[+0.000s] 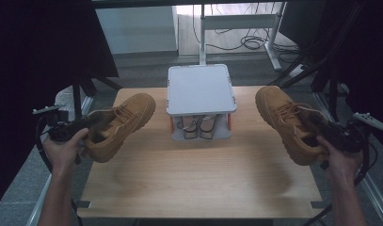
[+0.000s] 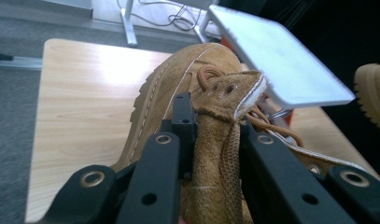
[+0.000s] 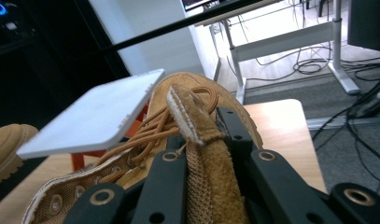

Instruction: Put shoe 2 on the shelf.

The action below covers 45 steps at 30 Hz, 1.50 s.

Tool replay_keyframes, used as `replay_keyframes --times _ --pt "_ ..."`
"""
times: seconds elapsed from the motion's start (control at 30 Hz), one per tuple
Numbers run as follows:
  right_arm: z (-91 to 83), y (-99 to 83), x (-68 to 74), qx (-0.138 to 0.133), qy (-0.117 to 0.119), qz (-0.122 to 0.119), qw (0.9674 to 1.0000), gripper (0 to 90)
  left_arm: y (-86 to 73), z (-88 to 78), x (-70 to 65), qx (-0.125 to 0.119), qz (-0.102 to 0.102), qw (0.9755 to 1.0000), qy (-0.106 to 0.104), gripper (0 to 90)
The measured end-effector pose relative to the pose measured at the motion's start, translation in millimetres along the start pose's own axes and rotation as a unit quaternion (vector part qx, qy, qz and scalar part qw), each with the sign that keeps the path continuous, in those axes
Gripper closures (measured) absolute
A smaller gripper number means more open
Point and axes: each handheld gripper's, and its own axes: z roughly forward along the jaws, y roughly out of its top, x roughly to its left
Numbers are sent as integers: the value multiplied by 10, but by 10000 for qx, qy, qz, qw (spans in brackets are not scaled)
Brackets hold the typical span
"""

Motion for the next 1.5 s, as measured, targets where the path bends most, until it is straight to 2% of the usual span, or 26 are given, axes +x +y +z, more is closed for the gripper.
replay_keyframes --times 0.13,0.23,0.5,0.73,0.9,1.07,1.5 --pt "22 47 63 -110 82 113 9998 812 54 -5 -23 -84 -56 9999 -91 792" --pt "49 83 134 -171 115 82 9998 812 119 -17 -44 -143 -115 9997 -167 792" --pt "102 191 279 -259 244 50 9994 812 253 -21 -158 -182 3 9997 -155 792" --pt "125 272 369 -322 241 70 9992 812 413 -28 -242 -286 87 9994 -191 792" --pt "151 330 414 -355 283 122 9989 812 516 -41 -340 -475 116 9986 -182 792" --pt "231 403 507 -340 311 115 9989 812 582 29 -424 -558 29 9981 -265 792" --pt "537 544 759 -220 322 75 9992 812 722 254 -665 -545 10 9980 -329 790"
